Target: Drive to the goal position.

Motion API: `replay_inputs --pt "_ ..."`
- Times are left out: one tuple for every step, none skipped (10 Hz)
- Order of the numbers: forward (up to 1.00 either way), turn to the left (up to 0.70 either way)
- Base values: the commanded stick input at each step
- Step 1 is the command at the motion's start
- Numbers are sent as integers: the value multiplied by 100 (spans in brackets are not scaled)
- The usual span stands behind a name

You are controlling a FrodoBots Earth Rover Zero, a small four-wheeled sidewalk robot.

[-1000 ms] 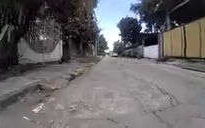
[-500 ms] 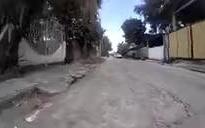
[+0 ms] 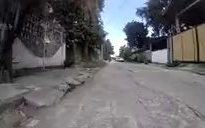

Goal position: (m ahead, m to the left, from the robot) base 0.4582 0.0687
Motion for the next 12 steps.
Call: replay_inputs --pt "85 0" --pt "85 0" --pt "85 0" --pt "85 0" --pt "85 0" --pt "85 0" --pt "85 0" --pt "85 0" --pt "85 0" --pt "85 -34" --pt "85 -34" --pt "85 -34"
